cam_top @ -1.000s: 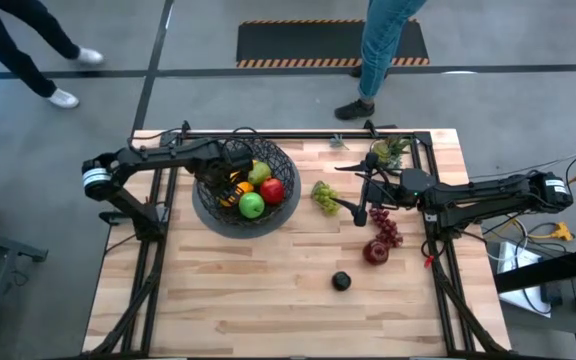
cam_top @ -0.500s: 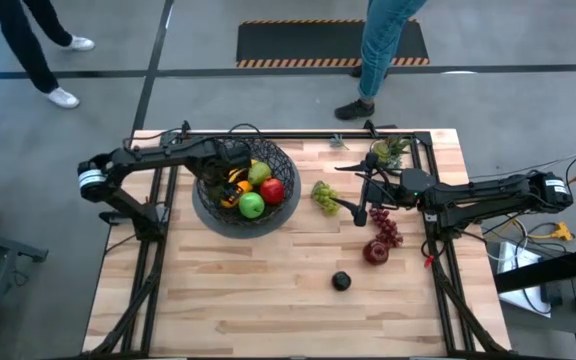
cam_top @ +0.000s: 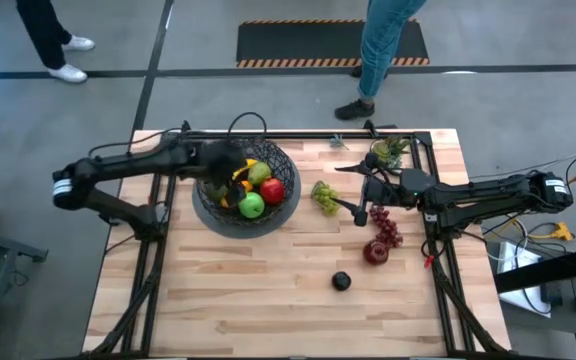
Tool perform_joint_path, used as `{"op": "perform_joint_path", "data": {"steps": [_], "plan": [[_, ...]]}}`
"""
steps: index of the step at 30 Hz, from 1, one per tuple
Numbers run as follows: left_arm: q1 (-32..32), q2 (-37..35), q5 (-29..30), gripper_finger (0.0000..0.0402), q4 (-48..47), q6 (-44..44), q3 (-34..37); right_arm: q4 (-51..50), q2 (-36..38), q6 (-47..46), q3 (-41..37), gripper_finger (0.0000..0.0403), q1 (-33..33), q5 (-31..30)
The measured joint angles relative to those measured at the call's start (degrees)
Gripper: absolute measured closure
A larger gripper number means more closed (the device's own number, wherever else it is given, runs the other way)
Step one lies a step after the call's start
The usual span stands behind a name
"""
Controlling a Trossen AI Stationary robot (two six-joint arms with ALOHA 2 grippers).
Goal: Build produce basket
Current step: Put the green grapes into the basket
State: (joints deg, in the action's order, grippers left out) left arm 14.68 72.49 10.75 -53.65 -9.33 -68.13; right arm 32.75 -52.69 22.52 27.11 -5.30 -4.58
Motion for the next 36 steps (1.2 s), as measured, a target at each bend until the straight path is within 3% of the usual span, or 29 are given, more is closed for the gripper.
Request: {"op": "perform_joint_path", "data": {"steps": [5,10,19,23,32,36], "plan": [[-6.36,-5.40,0.16,0.0079,18.90,7.52,4.48,-3.74,0.00,-10.94,0.01,0.0044,0.02,-0.64],[-11.70,-10.37,0.06,0.0079,40.27,18.43,14.19,-9.41,0.00,-23.54,0.02,0.0044,0.02,-4.59],[-12.92,-15.73,0.19,0.0079,74.56,32.13,31.97,-17.47,-0.02,-40.29,0.02,0.0044,1.30,-4.87],[-12.91,-17.90,0.24,0.0079,80.01,35.38,35.78,-17.67,-0.14,-43.99,1.32,0.0044,2.46,-4.98],[-12.89,-23.68,1.11,0.0079,80.09,35.63,39.69,-18.19,-5.95,-44.66,7.79,0.0044,4.96,-6.23],[-12.89,-27.17,1.78,0.0079,80.05,35.53,41.57,-27.24,-9.52,-47.32,12.43,0.0044,4.92,-12.03]]}}
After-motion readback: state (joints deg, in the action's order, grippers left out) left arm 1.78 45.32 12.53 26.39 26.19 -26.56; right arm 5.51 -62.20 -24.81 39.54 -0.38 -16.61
